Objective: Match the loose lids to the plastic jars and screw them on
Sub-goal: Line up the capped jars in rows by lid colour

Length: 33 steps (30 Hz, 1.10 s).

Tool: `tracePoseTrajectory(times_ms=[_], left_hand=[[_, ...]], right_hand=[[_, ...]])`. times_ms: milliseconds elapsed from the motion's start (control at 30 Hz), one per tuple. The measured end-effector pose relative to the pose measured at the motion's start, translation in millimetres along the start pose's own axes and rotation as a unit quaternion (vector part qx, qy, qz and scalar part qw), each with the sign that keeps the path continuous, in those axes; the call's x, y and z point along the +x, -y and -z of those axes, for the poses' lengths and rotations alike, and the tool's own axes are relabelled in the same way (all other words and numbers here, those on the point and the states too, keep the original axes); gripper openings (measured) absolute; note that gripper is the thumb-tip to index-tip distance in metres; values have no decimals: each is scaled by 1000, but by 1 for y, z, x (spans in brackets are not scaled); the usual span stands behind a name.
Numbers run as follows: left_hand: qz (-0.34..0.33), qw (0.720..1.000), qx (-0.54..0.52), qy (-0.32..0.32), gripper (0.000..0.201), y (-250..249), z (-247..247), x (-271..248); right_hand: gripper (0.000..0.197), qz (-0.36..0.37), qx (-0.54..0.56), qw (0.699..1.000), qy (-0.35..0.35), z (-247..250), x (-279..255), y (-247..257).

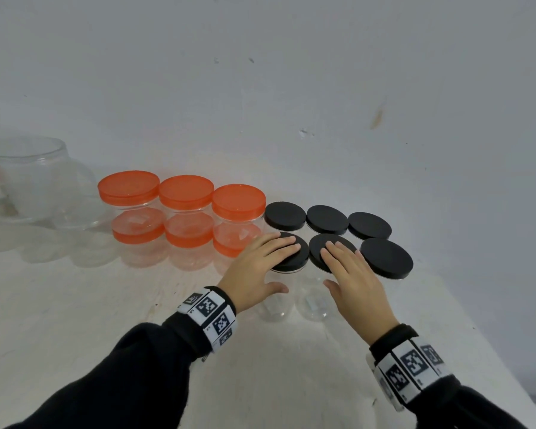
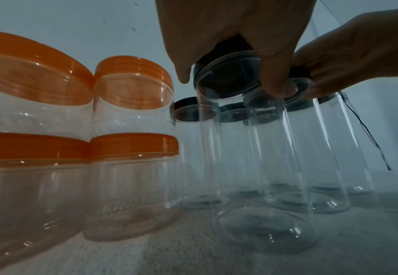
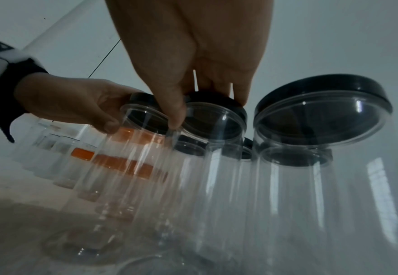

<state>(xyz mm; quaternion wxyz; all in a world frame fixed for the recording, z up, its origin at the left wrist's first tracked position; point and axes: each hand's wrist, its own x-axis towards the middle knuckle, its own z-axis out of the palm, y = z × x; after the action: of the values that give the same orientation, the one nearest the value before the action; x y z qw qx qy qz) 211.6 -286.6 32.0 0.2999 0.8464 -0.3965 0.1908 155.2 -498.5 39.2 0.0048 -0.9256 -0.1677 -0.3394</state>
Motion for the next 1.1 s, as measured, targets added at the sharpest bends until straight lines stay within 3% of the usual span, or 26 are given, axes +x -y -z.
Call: tracePoseTrajectory(times_ms=[867, 967, 1100], left_hand=[[4, 1000, 6, 3, 76, 13, -6, 16], [6, 1000, 11, -6, 81, 11, -4, 14], [74, 996, -33, -42, 98, 6, -7, 7]], right_hand=[[68, 14, 37, 999, 33, 6, 0, -21], [70, -51, 64, 997, -2, 15, -8, -32], [76, -223, 120, 967, -27, 20, -23, -44]])
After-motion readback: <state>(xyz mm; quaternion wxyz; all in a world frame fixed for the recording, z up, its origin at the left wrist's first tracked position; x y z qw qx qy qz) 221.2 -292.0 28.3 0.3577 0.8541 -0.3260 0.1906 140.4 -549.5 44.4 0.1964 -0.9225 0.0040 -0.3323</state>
